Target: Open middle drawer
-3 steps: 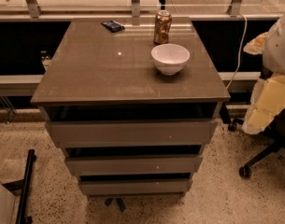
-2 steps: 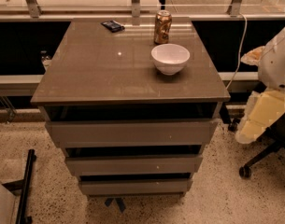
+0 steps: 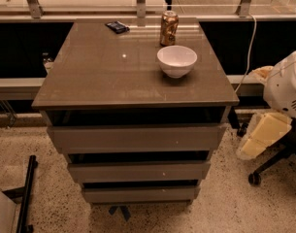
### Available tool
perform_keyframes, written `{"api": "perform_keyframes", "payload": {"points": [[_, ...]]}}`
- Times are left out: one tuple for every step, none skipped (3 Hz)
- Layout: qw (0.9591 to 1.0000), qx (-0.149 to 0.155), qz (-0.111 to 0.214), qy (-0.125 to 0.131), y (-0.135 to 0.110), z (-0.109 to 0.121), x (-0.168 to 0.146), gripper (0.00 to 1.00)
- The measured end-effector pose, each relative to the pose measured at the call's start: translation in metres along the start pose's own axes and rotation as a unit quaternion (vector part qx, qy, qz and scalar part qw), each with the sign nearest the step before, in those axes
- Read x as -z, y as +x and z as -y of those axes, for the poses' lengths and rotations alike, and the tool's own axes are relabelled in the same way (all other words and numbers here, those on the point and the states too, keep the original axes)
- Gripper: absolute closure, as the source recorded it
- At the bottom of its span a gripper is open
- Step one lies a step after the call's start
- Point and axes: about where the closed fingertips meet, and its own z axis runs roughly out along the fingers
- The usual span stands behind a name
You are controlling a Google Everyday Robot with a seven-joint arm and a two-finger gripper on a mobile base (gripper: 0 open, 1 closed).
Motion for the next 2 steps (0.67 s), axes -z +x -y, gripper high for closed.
{"api": "perform_keyframes", "payload": {"points": [[0.9993, 0.032, 0.005, -0.017, 0.000, -0.014, -0.018, 0.00], [0.9971, 0.053, 0.038, -0.039, 0.010, -0.033, -0.045, 0.00]]}}
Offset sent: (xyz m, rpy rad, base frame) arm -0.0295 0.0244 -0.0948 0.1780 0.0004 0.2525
